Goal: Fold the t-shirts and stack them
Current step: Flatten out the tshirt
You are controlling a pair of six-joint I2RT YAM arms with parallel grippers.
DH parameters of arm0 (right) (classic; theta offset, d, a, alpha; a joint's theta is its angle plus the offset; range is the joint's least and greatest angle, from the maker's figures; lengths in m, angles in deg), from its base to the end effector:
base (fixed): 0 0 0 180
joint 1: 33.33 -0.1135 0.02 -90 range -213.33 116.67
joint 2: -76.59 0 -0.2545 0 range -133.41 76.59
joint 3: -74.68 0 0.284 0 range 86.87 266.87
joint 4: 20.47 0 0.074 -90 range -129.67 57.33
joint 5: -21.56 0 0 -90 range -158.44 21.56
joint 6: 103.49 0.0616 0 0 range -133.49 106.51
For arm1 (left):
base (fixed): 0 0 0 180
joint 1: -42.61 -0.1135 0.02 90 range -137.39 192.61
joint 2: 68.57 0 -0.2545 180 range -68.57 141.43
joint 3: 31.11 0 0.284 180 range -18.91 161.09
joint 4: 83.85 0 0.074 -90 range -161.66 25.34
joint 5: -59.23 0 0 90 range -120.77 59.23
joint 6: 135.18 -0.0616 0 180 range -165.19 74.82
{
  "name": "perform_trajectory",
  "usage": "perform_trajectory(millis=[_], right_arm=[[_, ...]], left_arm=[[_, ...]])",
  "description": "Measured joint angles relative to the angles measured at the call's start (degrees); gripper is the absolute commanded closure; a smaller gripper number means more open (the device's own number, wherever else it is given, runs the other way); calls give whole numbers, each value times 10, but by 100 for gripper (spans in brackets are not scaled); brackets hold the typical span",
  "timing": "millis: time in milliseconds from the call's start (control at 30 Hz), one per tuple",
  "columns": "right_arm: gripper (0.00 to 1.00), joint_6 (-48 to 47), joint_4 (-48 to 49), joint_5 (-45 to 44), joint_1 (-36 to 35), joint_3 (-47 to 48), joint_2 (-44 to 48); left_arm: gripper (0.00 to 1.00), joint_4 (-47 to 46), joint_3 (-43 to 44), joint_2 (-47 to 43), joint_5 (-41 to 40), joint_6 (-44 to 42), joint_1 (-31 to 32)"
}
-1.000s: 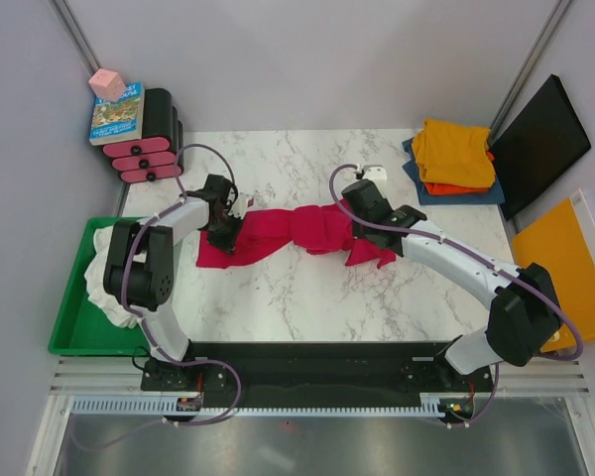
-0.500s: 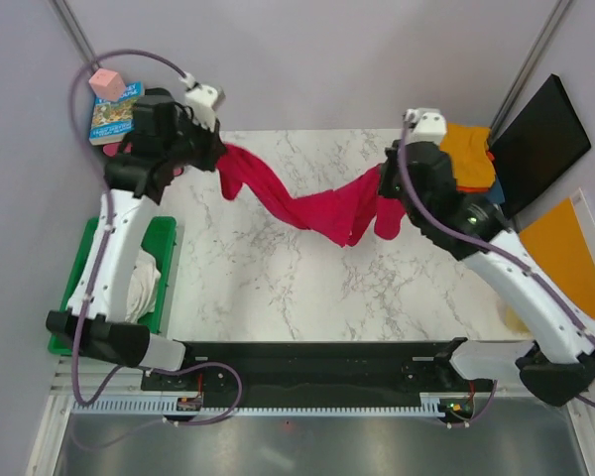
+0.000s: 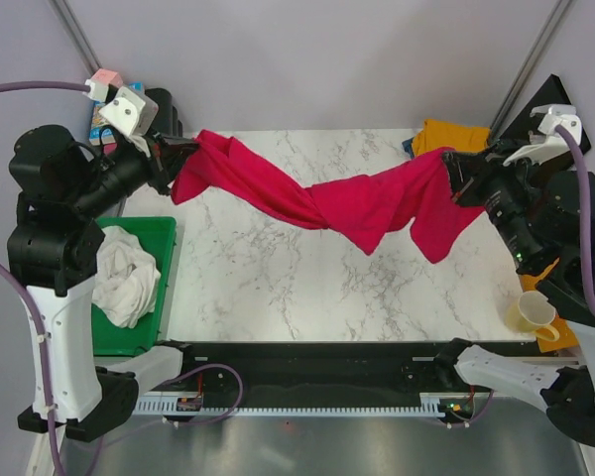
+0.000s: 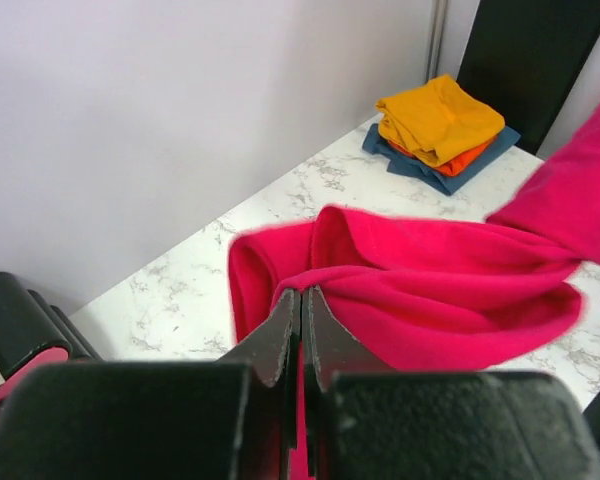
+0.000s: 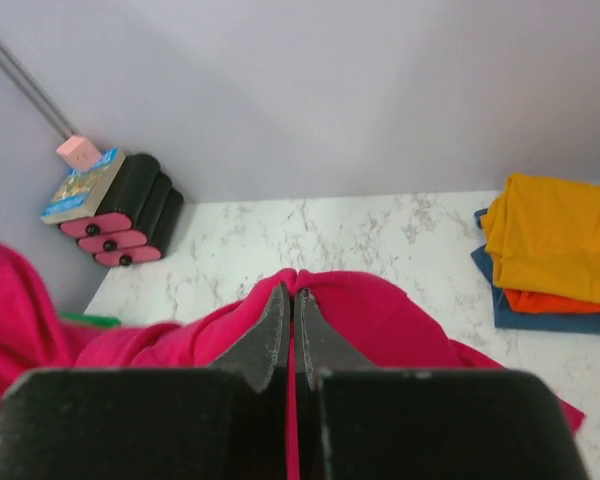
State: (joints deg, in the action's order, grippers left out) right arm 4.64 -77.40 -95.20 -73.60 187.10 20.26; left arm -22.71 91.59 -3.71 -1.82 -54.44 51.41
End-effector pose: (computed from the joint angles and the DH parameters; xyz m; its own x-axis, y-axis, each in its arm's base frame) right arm 0.1448 0.0864 0.5591 -0.0833 0.2935 -0.9523 -0.2186 0.9270 0.3049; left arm 0.1839 -0.0586 0.5770 0.0422 0.1359 -0.9898 0.6126 0.7791 0.1331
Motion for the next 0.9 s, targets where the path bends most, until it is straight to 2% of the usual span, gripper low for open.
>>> perform_trajectory(millis=[133,233,367,467,567,633,767,833,900], right_arm=[[100,-12,1,-40,0,24,-21],[100,-14,20,-45,19,-20,-64],[100,4,65,16,106,-139,-165],[100,23,60,27,144,-206,-266],[100,29,21,25,169,-217,-277],[100,25,10,17,198,-182,-254],[100,23,48,1,225,-89,-174],[100,22,68,24,210,-76,-132],[100,22,75,32,209,-76,-103]], left_arm=[[98,0,-12,10,7,-1,-1],[98,-10,-63,48,5,-5,-1],[98,-25,-154,176,-24,-24,-1],[98,-36,-225,306,-65,-31,-9],[98,-4,-268,337,-69,-24,-57],[98,11,-216,329,-56,-17,-119],[98,3,-32,311,14,9,-243],[98,2,8,275,44,11,-271],[98,3,12,229,64,11,-278]])
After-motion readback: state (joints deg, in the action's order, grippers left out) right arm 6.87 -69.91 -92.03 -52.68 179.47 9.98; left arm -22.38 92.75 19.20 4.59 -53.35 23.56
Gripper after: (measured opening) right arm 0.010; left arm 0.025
